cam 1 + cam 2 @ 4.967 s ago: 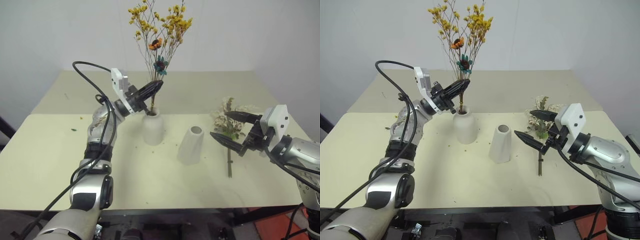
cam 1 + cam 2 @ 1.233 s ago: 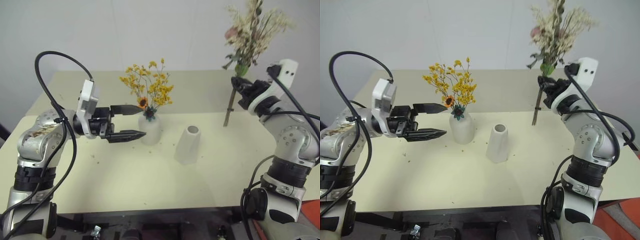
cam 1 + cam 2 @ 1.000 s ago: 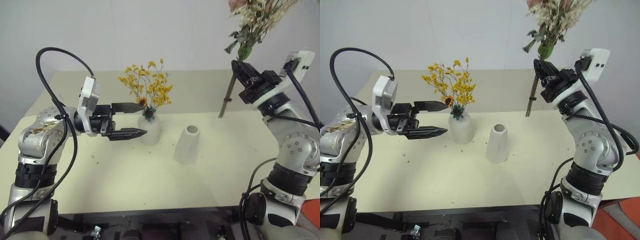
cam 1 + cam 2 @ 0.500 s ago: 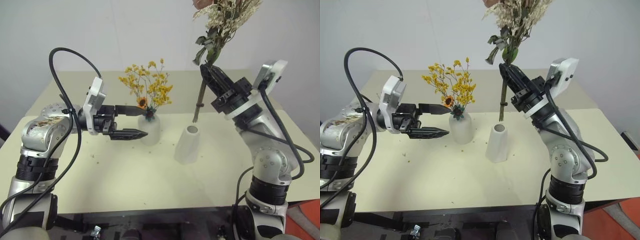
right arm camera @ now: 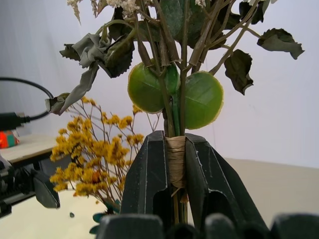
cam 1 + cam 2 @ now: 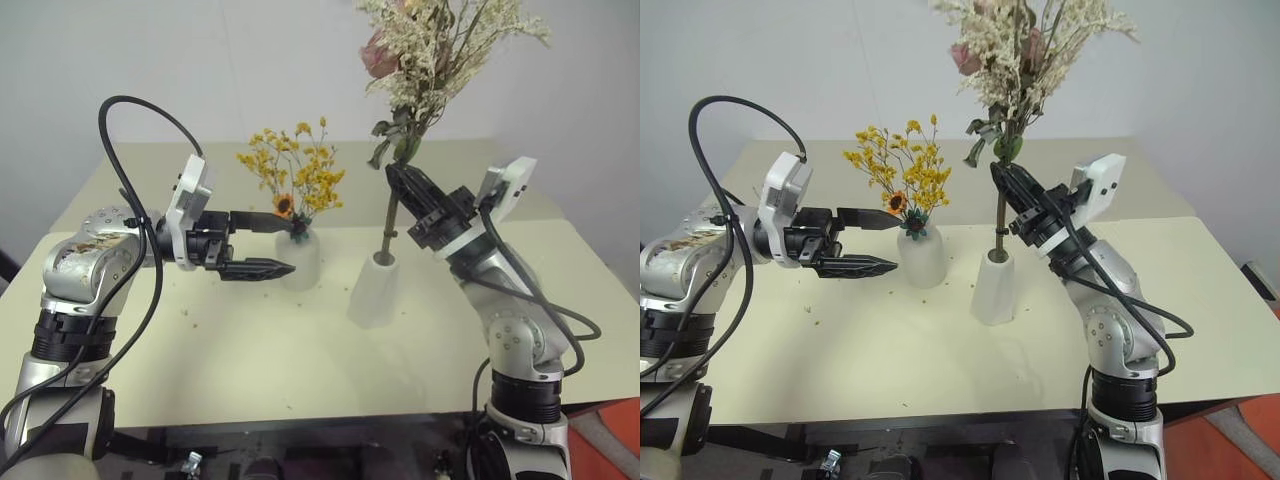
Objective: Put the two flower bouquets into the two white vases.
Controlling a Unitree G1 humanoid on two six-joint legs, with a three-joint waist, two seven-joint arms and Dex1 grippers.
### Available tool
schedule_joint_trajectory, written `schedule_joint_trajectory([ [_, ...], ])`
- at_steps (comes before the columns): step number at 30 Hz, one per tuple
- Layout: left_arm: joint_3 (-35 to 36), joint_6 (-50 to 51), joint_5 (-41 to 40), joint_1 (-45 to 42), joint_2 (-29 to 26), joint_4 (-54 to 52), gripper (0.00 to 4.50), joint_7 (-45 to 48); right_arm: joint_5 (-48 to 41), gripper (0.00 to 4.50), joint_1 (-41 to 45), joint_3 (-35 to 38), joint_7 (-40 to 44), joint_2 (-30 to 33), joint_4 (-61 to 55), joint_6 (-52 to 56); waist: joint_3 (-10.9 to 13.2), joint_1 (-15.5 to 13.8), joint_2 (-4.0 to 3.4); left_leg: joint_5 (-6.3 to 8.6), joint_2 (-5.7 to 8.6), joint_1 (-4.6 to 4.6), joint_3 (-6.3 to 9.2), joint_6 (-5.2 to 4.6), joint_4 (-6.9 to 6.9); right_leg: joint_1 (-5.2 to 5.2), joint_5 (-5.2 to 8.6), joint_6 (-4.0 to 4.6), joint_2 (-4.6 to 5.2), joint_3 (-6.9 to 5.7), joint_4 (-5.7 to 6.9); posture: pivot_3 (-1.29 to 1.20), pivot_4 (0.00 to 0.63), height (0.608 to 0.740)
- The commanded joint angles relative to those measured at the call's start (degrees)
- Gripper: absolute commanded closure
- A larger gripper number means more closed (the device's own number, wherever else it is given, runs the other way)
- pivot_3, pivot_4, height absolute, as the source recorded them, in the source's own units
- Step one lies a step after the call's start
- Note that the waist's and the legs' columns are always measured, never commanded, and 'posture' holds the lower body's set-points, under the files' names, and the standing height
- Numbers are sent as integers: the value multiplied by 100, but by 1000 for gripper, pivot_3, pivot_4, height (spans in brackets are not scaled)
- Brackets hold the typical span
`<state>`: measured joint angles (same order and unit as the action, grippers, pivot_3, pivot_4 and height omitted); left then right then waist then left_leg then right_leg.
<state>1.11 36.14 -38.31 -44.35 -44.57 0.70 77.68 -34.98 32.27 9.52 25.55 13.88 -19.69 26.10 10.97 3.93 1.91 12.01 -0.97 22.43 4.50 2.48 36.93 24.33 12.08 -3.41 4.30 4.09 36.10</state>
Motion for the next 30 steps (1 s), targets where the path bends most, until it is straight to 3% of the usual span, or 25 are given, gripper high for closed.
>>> schedule_joint_trajectory([
  [1, 117, -23, -2, -41, -83, -123, 0, 19, 44, 4258, -35, -38, -12, -2, -204, -260, 0, 1, 0, 0, 0, 1, 0, 0, 0, 0, 0, 0, 0, 0, 0, 0, 150, 740],
  [30, 112, -6, 19, -52, -127, -129, 0, 5, 366, 4258, -720, -358, -90, -5, -357, -709, 0, -2, 0, 0, 0, 0, 0, 0, 0, 0, 1, -1, 0, 0, -1, 0, 150, 740],
])
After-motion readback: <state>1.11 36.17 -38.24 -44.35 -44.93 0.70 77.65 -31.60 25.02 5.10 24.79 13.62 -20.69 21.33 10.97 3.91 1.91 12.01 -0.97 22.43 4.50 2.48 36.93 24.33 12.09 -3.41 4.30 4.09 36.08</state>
